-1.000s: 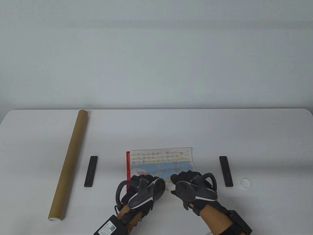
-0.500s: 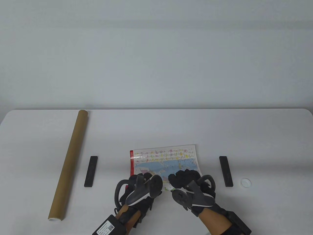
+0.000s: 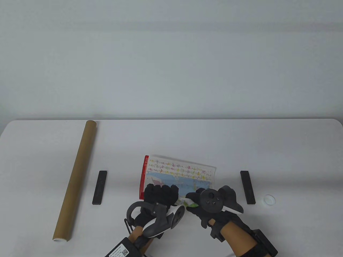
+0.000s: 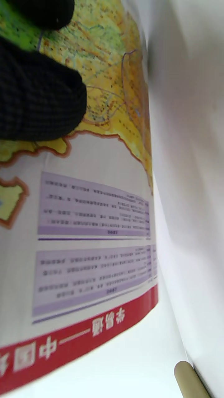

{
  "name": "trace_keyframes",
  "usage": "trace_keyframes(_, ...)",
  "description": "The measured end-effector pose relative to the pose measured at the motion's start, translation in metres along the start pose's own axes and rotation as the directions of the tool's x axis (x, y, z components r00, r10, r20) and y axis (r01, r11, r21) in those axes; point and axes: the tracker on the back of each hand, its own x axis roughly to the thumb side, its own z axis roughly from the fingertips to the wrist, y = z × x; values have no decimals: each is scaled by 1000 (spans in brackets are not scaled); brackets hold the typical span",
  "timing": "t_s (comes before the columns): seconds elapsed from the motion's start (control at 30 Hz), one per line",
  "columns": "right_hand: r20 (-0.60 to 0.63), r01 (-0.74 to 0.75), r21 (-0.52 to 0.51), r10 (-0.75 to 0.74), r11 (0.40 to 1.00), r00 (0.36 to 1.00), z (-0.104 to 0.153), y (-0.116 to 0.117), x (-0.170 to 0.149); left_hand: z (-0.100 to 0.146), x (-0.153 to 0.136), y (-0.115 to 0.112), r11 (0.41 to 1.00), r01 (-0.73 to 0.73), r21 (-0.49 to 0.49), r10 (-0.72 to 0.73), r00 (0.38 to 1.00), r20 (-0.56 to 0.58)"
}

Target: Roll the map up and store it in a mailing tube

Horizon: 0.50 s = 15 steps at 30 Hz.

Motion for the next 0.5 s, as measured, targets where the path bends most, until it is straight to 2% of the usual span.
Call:
trace_keyframes(0.07, 15, -107, -36, 107, 994, 994, 2, -2, 8, -2, -2, -1, 1000, -27, -17, 26, 1000, -8)
trace_keyframes(0.2, 29, -313, -117, 319, 942, 947, 6, -5, 23, -6, -7, -4, 987, -115, -114, 110, 993, -51)
trace_keyframes(0.37, 28, -359, -175, 370, 917, 929, 8, -4, 29, -10, -13, -8, 955, -212, -207, 188, 974, -126)
trace_keyframes(0.5, 32, -409, -196, 423, 891, 905, 8, -2, 31, -13, -18, -14, 900, -323, -294, 292, 946, -145)
